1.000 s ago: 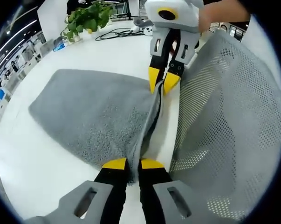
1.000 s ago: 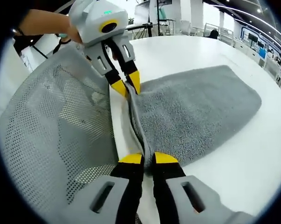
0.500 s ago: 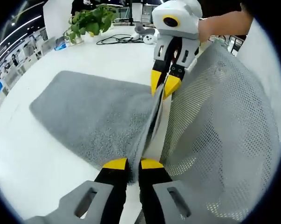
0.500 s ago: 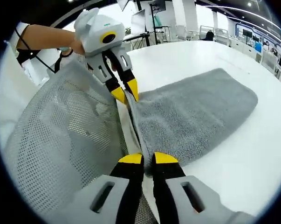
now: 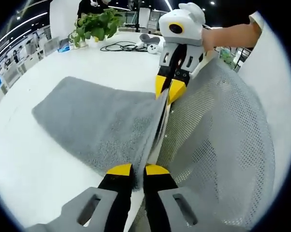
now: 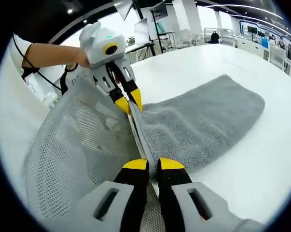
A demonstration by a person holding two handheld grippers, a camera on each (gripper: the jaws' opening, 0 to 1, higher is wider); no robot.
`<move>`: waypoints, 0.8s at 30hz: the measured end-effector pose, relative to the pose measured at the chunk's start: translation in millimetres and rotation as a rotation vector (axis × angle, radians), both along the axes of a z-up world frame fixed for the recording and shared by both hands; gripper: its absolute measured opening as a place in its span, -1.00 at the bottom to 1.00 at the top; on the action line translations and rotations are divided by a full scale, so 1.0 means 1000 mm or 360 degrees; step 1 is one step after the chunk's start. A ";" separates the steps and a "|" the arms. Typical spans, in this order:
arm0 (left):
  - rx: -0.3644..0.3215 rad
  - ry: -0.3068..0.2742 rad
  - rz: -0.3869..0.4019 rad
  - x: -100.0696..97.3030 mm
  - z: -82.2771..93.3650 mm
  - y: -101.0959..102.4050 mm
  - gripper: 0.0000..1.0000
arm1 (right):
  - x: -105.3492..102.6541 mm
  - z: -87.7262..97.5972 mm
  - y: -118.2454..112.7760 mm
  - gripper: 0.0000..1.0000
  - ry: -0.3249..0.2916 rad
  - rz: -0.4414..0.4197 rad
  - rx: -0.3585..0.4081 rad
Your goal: Fold the towel on the table until its edges align and the towel forms a compact rectangular stack.
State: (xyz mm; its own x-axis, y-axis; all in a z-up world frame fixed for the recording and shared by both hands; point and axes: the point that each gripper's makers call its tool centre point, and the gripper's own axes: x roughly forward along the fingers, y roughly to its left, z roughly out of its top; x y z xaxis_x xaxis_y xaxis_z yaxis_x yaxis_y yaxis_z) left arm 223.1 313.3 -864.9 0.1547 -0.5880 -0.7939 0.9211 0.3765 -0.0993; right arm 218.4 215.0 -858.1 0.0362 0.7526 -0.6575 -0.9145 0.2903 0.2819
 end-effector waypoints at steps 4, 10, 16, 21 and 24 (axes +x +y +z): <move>-0.0030 0.0032 -0.0008 -0.002 0.011 -0.001 -0.85 | -0.001 0.008 0.000 -0.92 0.0033 -0.0006 0.0019; -0.0052 0.0087 0.0001 -0.005 0.021 0.001 -0.86 | -0.006 0.019 0.001 -0.92 0.0062 -0.0007 0.0060; -0.0093 0.0130 -0.0008 -0.010 0.032 0.001 -0.86 | -0.013 0.030 0.001 -0.92 0.0089 0.0028 0.0114; -0.0108 0.0144 -0.0012 -0.010 0.038 0.000 -0.86 | -0.016 0.036 0.001 -0.92 0.0101 0.0043 0.0130; -0.0117 0.0159 -0.0022 -0.012 0.045 -0.001 -0.86 | -0.017 0.042 0.001 -0.92 0.0115 0.0047 0.0146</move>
State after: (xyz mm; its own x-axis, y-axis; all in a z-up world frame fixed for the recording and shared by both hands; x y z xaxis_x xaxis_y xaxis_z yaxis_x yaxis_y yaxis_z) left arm 211.2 312.4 -820.2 0.0688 -0.6466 -0.7597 0.9102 0.3524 -0.2174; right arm 201.2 216.0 -816.3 -0.0319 0.8098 -0.5859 -0.8987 0.2333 0.3713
